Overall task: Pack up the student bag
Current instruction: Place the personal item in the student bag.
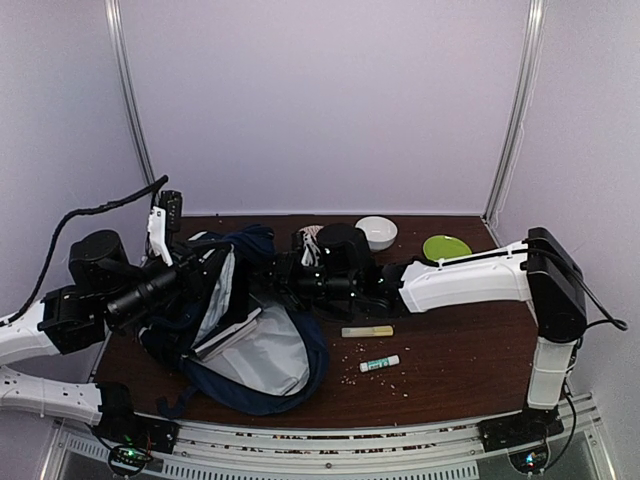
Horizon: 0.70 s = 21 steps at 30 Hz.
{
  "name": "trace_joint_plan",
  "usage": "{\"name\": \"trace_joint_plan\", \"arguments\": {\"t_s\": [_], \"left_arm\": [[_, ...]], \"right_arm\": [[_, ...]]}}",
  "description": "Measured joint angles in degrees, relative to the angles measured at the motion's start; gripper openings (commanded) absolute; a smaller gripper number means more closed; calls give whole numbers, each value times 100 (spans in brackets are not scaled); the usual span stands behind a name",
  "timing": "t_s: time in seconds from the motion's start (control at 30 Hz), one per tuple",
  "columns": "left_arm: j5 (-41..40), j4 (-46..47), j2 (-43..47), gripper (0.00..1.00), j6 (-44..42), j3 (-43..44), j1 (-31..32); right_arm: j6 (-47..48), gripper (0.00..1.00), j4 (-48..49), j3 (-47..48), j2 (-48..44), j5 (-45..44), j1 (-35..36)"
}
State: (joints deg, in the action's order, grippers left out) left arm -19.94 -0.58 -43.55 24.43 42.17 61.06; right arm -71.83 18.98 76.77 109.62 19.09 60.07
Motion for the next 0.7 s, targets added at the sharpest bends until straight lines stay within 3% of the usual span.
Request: {"name": "trace_joint_plan", "arguments": {"t_s": [0.1,0.47,0.7], "left_arm": [[46,-37,-61,0,-2,55,0],[247,-55,-227,0,2,151,-9],[450,-33,-328,0,55,155,-22]], "right_arm": [[72,31,-234,131,107,-13,0],[157,29,-903,769,844,-162,0],[52,16,-1010,1357,1381,-111,11]]}}
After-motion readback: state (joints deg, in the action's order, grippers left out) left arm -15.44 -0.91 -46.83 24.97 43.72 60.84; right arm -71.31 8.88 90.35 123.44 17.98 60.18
